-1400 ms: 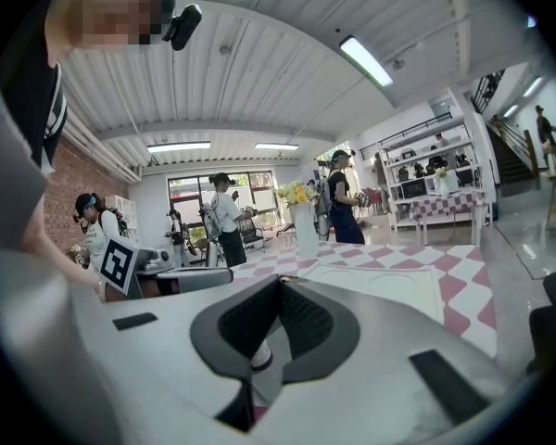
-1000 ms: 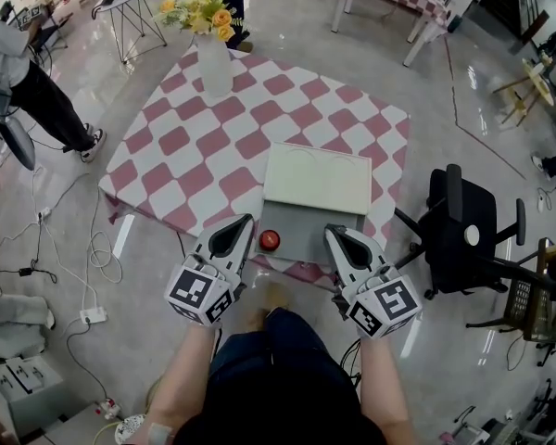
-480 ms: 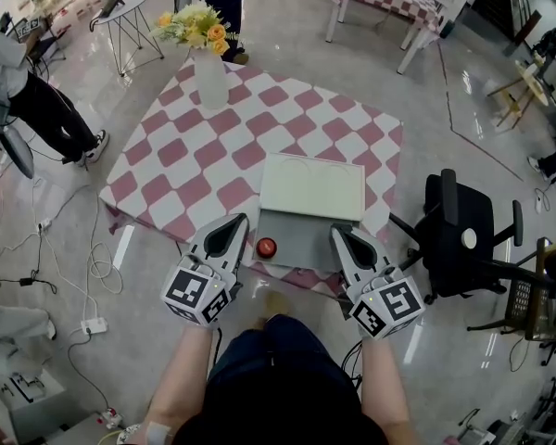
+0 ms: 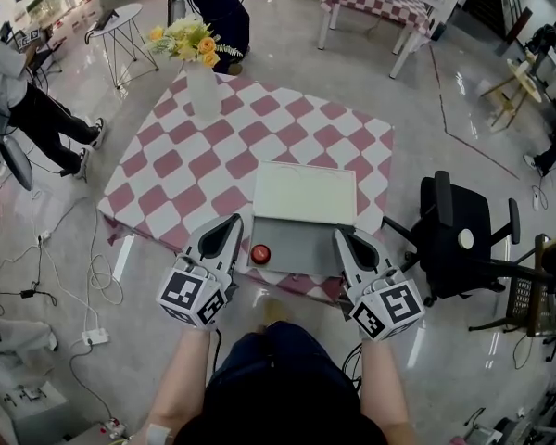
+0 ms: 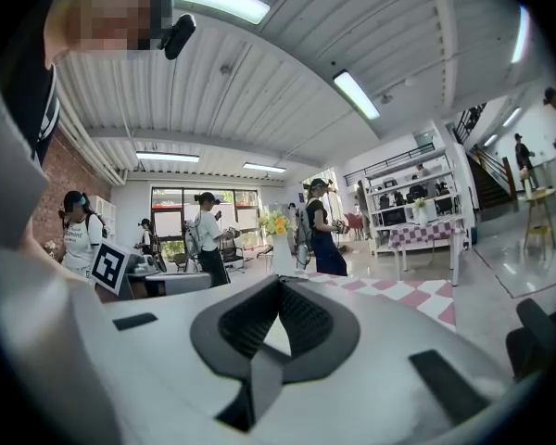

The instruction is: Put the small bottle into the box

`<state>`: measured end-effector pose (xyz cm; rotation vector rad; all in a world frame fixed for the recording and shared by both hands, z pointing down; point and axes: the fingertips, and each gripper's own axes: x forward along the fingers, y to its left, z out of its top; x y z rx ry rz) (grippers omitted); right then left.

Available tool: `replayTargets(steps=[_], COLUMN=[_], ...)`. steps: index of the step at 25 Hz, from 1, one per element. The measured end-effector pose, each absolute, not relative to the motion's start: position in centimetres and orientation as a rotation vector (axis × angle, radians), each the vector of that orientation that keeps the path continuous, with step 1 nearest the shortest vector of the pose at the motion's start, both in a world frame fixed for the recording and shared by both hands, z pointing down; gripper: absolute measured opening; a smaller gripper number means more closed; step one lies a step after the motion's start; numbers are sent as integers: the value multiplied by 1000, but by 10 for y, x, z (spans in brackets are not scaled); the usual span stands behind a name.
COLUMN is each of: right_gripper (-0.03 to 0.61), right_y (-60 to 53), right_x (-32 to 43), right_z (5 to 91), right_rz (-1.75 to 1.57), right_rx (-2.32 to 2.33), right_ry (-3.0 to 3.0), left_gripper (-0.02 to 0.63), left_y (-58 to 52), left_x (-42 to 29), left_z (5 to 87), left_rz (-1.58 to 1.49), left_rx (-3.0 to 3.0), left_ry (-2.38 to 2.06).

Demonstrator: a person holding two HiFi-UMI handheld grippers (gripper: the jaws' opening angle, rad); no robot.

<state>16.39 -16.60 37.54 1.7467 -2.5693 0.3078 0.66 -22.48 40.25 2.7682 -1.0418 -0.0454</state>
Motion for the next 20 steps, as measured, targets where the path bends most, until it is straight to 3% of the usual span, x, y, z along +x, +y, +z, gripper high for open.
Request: replayTargets(steps=[20], right_gripper=[5], right_y=[-160], right_x=[188], right_z=[346], right_rz=[251], right_rx=[1819], right_ry=[-2562], left_gripper=[0], left_y=[-226], left_x=[17], left_z=[372], left_rz=[-101], left_rx=[2799], left_ry=[-1044])
